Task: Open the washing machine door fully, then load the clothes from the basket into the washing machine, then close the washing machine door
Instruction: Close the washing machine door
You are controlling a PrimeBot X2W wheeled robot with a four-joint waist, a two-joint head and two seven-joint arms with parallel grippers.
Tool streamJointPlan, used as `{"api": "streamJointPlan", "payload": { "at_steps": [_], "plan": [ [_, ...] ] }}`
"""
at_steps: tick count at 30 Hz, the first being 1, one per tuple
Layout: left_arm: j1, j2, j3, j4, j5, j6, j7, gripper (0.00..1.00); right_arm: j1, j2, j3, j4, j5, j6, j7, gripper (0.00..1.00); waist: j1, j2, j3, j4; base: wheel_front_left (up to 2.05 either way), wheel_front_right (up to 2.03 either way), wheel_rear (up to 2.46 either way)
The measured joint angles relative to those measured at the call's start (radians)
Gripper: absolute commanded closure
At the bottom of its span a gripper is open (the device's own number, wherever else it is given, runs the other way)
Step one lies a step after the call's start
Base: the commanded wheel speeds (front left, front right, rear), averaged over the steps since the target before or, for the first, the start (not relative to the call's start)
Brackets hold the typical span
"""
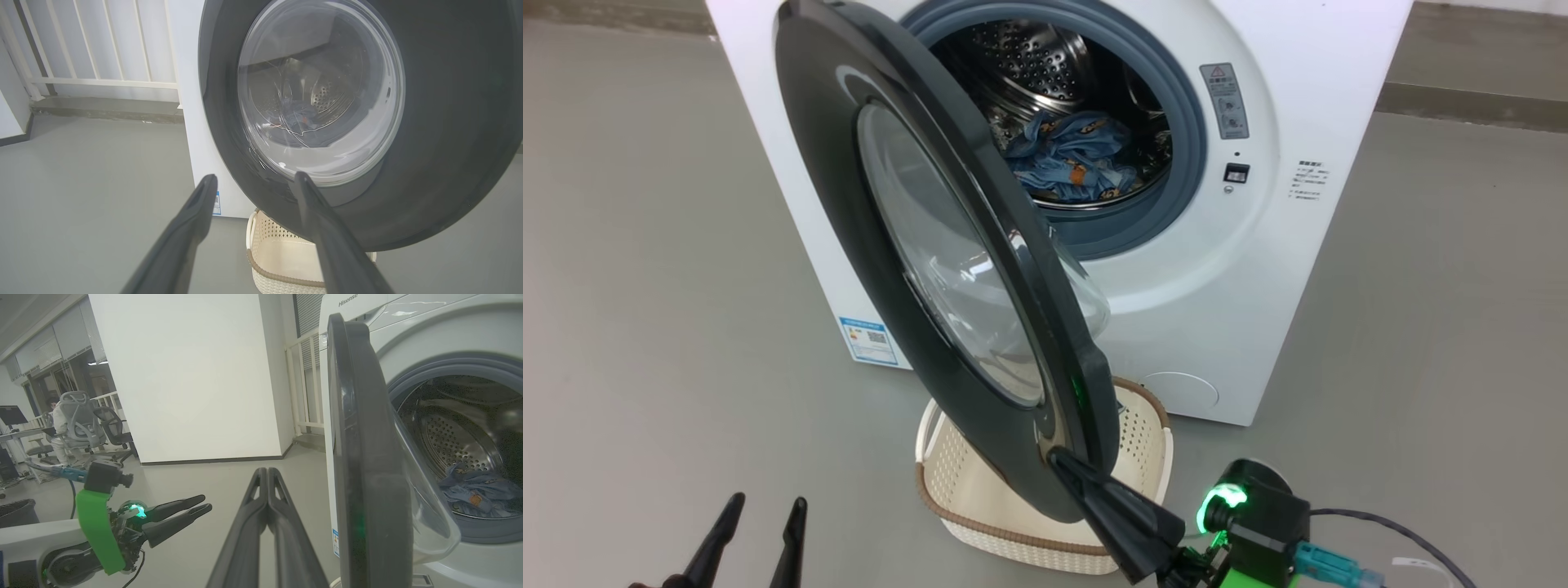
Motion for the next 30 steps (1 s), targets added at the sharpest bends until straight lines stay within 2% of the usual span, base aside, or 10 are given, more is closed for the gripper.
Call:
{"api": "streamJointPlan", "payload": {
  "at_steps": [11, 20, 30],
  "plan": [
    [0.0, -0.016, -0.012, -0.004, 0.0, 0.0, 0.0, 0.0, -0.017, 0.007, 0.06, 0.135, 0.027, 0.0, 0.0, 1.0, 0.0, 0.0, 0.022, 0.022, 0.0, 0.0, 0.0],
    [-0.011, -0.03, -0.015, -0.004, 0.0, 0.0, 0.0, 0.0, -0.072, 0.026, 0.061, 0.219, 0.055, 0.0, 0.0, 1.0, 0.0001, 0.0, 0.05, 0.023, 0.0, 0.0, 0.0],
    [-0.028, -0.035, -0.022, -0.005, 0.0, 0.0, 0.0, 0.0, -0.1, 0.035, 0.046, 0.259, 0.06, 0.0, 0.0, 1.0, 0.0001, 0.0, 0.071, 0.024, 0.0, 0.0, 0.0]
  ]
}}
